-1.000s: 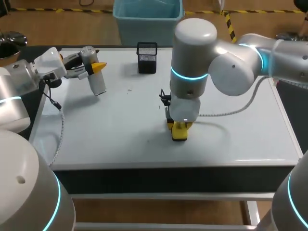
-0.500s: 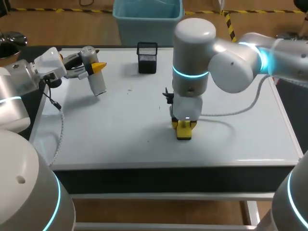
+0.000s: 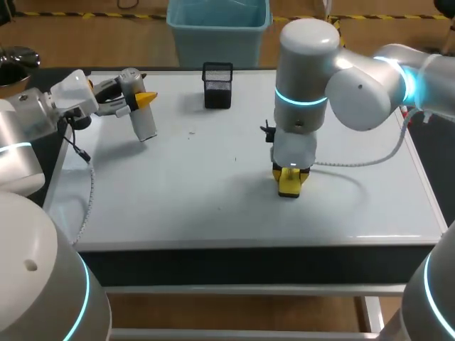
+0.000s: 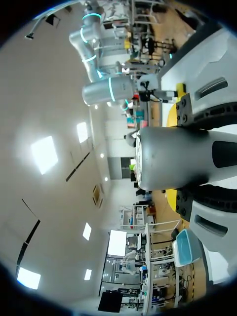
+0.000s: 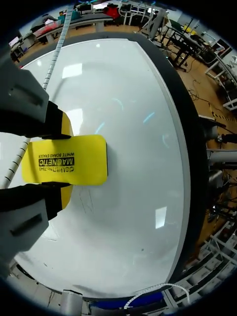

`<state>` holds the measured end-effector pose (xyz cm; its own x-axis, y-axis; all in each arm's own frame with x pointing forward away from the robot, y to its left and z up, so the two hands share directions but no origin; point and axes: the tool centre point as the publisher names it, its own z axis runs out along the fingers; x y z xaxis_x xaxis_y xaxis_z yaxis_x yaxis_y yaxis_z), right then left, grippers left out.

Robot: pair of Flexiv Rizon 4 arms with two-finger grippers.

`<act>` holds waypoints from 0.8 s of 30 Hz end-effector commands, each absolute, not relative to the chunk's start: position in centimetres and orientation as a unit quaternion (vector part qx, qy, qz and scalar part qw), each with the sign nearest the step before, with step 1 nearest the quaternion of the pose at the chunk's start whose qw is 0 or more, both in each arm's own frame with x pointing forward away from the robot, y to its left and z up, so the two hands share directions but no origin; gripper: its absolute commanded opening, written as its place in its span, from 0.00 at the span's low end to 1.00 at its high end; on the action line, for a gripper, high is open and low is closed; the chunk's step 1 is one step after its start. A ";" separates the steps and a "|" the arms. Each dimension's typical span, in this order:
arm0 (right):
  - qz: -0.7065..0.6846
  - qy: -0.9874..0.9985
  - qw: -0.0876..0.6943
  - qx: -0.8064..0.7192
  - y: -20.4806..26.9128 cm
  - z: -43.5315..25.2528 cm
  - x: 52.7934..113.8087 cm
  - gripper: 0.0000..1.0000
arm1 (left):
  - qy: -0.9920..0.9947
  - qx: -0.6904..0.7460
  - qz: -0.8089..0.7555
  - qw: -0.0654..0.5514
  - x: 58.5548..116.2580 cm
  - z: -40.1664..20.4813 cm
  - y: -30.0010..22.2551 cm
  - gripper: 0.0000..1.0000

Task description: Pick up the inspection probe, press it on each red-marked spot on the whiteboard one by one, put down the probe, pick up the eraser, and wipe off all the red marks.

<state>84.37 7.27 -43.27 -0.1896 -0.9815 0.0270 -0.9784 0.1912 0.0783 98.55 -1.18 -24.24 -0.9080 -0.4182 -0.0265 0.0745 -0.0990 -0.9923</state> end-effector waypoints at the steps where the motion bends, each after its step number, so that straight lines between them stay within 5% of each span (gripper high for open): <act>1: -0.022 -0.771 0.024 0.636 6.3 -43.9 84.6 0.00 | 0.649 -0.132 -0.730 0.169 98.6 -24.1 -1.2 0.00; 24: -0.032 -0.775 0.006 0.631 4.5 -36.8 87.5 0.00 | 0.649 -0.132 -0.730 0.169 98.6 -24.1 -1.2 0.00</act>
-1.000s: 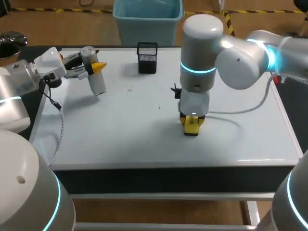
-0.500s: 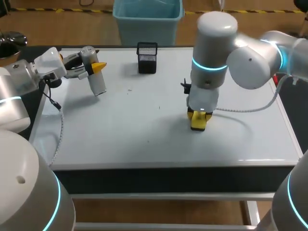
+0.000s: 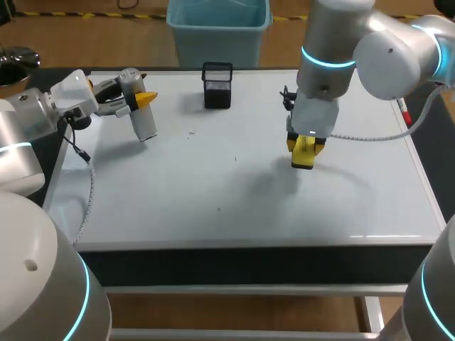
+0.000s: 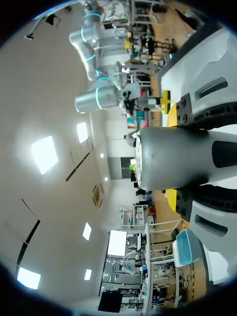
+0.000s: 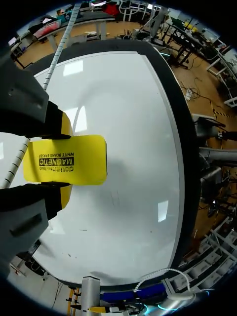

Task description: Pick up the inspection probe, press it on each red-marked spot on the whiteboard one by one, put down the probe, pick up the eraser, and wipe off all the red marks.

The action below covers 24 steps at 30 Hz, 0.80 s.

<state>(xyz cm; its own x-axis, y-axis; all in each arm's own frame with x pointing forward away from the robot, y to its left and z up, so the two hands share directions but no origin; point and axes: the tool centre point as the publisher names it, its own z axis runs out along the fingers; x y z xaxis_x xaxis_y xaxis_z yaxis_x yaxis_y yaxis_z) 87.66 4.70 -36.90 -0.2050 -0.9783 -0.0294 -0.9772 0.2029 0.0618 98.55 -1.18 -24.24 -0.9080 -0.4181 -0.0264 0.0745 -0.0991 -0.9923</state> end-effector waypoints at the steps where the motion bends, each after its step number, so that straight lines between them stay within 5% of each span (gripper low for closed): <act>1: -0.032 -0.775 0.006 0.631 4.5 -36.8 87.5 0.00 | 0.649 -0.132 -0.730 0.169 98.6 -24.1 -1.2 0.00; 24: -0.027 -0.769 0.007 0.639 4.5 -37.3 88.6 0.00 | 0.649 -0.132 -0.730 0.169 98.6 -24.1 -1.2 0.00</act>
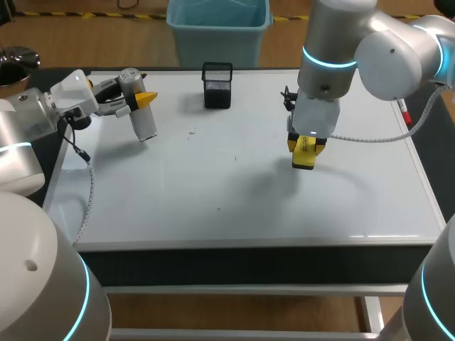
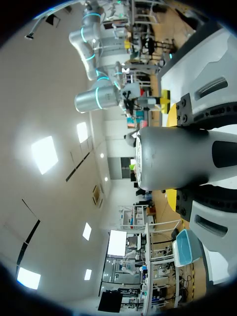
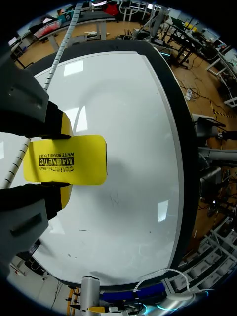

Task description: Pick up the inspection probe, press it on each red-marked spot on the whiteboard one by one, put down the probe, pick up the eraser, and wipe off all the red marks.

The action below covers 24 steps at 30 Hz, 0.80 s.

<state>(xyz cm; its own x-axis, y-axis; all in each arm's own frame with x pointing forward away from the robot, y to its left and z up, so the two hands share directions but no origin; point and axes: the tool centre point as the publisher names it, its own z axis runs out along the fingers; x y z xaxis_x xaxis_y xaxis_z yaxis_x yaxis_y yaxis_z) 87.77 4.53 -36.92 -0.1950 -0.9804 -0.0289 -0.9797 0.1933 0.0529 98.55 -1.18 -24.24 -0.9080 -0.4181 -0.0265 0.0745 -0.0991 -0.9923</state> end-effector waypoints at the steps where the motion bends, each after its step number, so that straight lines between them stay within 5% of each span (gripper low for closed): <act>1: -0.024 -0.765 0.007 0.643 4.6 -37.4 88.9 0.00 | 0.649 -0.132 -0.730 0.169 98.6 -24.1 -1.2 0.00; 24: -0.034 -0.709 -0.004 0.704 9.4 -39.0 101.8 0.00 | 0.649 -0.132 -0.730 0.169 98.6 -24.1 -1.2 0.00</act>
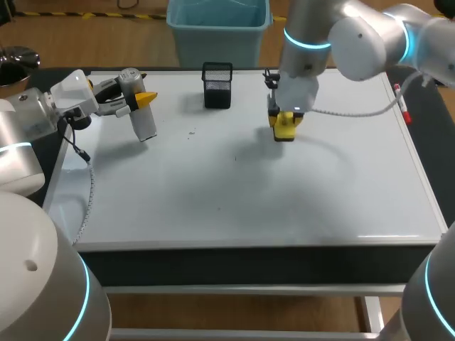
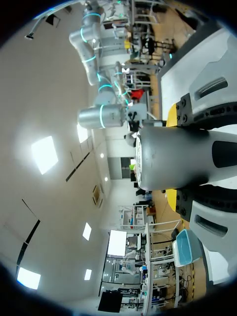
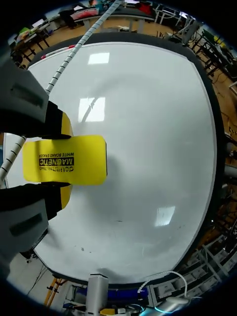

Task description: Pick up the inspection probe, press it on each red-marked spot on the whiteboard one by one, put down the probe, pick up the eraser, and wipe off all the red marks.

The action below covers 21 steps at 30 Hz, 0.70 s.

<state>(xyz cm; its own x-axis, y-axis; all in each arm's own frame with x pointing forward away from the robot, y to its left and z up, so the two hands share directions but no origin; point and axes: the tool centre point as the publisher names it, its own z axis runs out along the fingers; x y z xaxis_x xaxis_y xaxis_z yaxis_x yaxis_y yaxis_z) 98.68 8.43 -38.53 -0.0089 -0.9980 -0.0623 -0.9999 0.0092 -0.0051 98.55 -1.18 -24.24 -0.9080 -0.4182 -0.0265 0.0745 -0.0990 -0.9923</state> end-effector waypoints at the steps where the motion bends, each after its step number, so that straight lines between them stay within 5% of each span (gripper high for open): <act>1: 0.034 0.709 0.004 -0.704 9.5 -39.0 102.3 0.00 | 0.649 -0.132 -0.730 0.169 98.6 -24.1 -1.2 0.00; 21: 0.039 0.736 -0.012 -0.676 10.5 -41.0 107.2 0.00 | 0.649 -0.132 -0.730 0.169 98.6 -24.1 -1.2 0.00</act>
